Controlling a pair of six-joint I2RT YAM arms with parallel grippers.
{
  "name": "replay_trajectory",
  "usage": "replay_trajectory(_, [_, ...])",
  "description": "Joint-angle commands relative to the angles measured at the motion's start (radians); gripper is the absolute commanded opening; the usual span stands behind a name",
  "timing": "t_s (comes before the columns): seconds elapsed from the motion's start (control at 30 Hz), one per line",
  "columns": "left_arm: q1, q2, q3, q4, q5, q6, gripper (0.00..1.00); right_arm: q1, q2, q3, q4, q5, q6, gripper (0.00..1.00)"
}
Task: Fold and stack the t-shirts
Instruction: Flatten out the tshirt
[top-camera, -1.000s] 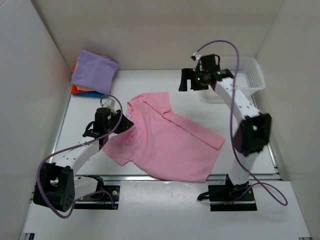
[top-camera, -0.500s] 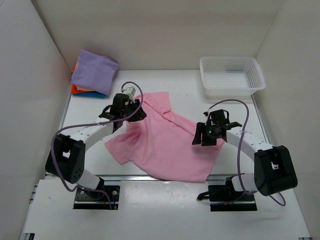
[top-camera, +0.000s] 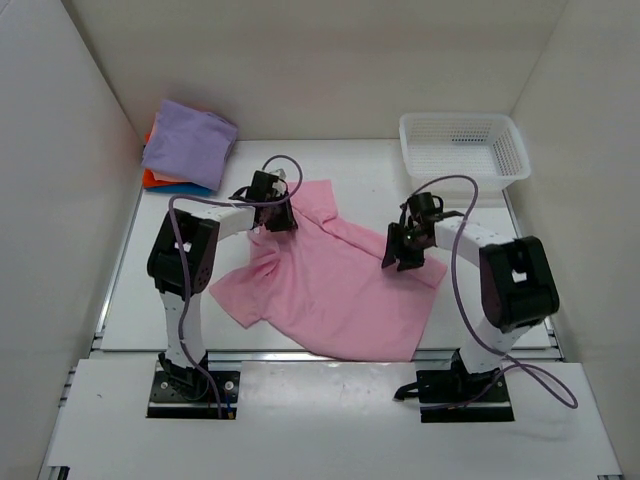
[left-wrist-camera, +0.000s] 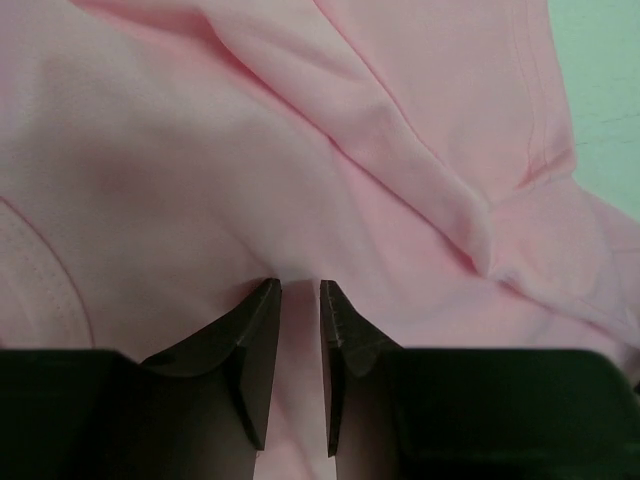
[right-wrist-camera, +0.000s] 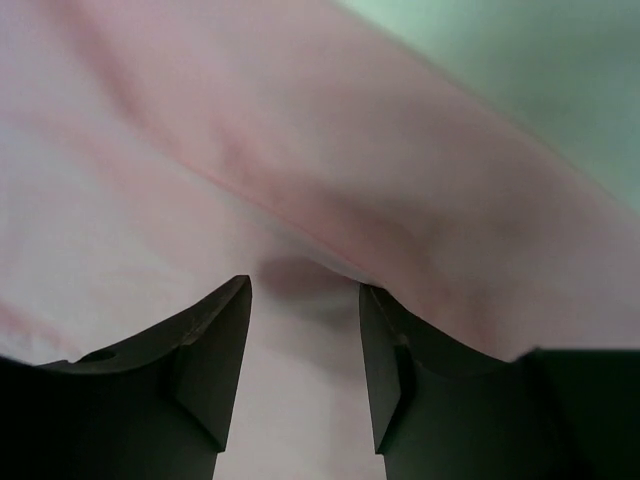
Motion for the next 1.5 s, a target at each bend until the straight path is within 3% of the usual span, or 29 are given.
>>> replay_trajectory(0.0, [0.075,-0.005,-0.056,-0.087,0.027,0.037,0.33,0.007,0.106,0.203,-0.037,0.126,-0.054,0.45])
replay_trajectory(0.1, [0.127,-0.071,-0.154,-0.007,0.087,-0.041,0.32,0.014,0.223,0.370,-0.072,0.146,-0.080,0.47])
replay_trajectory(0.2, [0.121,-0.086,-0.159,-0.030,0.037,-0.041,0.33,0.024,0.283,0.519,-0.133,0.177,-0.124,0.49])
replay_trajectory(0.37, [0.121,-0.100,-0.122,-0.021,0.037,-0.070,0.39,0.056,0.210,0.572,-0.169,0.228,-0.156,0.53])
replay_trajectory(0.57, [0.085,-0.106,-0.025,-0.008,0.060,-0.084,0.38,0.041,-0.043,0.292,-0.081,0.147,-0.121,0.53])
replay_trajectory(0.63, [0.069,-0.054,0.040,-0.072,0.055,-0.057,0.37,0.057,-0.120,0.174,-0.095,0.133,-0.100,0.53])
replay_trajectory(0.73, [0.036,0.050,0.211,-0.186,0.029,-0.022,0.37,0.126,-0.189,0.036,-0.084,0.113,-0.040,0.54])
replay_trajectory(0.83, [0.034,0.134,0.262,-0.206,0.060,-0.046,0.34,0.183,-0.254,-0.105,-0.014,0.082,0.046,0.53])
replay_trajectory(0.97, [0.040,0.199,0.332,-0.225,0.083,-0.071,0.33,0.214,-0.225,-0.206,0.037,0.030,0.088,0.53])
replay_trajectory(1.1, [0.061,0.238,0.370,-0.246,0.086,-0.078,0.33,0.174,-0.125,-0.151,0.032,0.060,0.042,0.54])
replay_trajectory(1.47, [0.163,0.291,0.479,-0.265,0.101,-0.103,0.33,0.033,0.246,0.320,-0.093,0.178,-0.167,0.55])
